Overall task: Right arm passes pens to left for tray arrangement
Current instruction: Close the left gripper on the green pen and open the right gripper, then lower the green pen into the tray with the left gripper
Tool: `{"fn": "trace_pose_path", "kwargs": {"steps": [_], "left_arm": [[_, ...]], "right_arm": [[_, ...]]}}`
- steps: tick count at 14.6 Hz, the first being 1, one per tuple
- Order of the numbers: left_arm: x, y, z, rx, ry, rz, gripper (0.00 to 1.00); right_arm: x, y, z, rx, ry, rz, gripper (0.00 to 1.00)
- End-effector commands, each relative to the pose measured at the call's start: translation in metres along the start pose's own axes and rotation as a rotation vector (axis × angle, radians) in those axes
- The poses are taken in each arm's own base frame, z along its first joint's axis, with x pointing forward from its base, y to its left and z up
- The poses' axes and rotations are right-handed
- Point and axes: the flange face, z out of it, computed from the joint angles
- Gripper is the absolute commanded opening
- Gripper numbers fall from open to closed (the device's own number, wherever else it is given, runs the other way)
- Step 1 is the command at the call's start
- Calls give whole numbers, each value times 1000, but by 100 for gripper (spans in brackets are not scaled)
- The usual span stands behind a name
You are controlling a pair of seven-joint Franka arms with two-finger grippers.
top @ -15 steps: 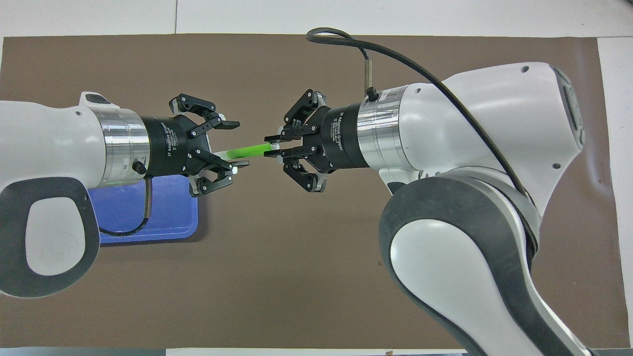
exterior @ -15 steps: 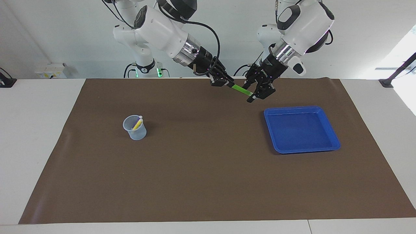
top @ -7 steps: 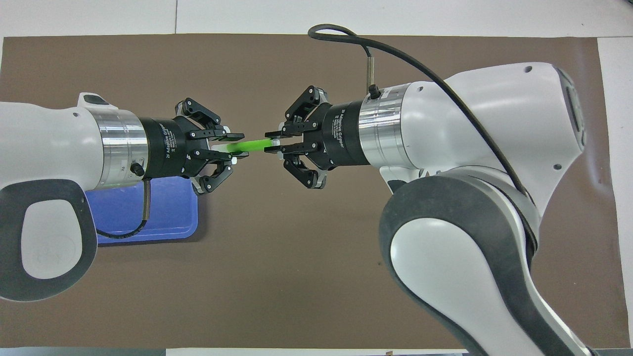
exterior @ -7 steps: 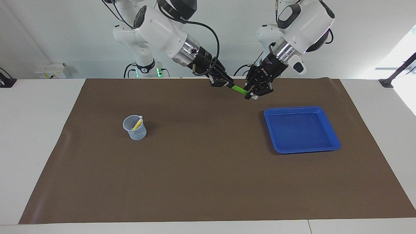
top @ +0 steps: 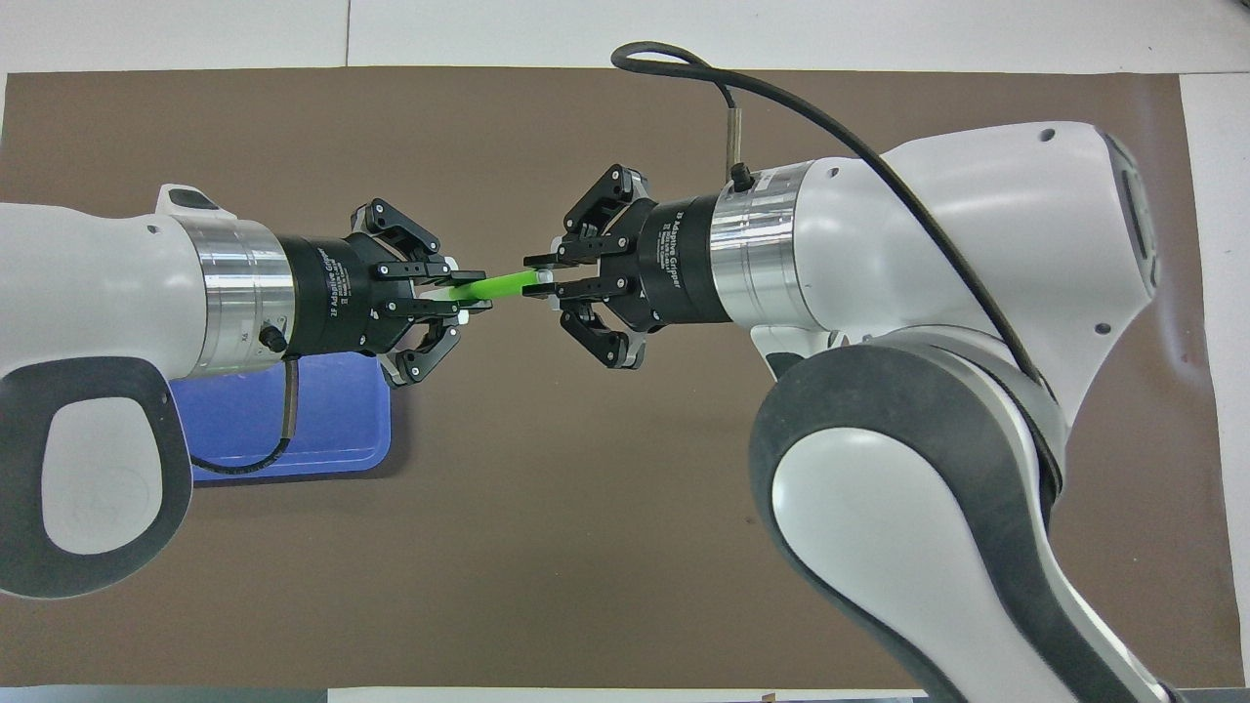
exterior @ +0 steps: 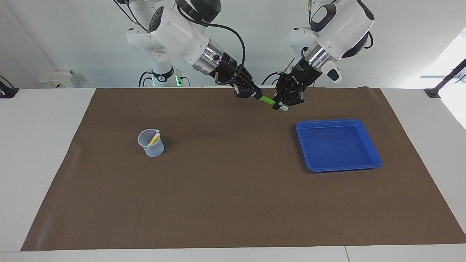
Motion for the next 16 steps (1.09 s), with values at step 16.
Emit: {"fn": "trace_pose_path", "kwargs": {"steps": [16], "left_arm": [[64,30,-24,-33,32,276,0]], "right_arm": [[112,25,-80,-491,472,-863,100]]}}
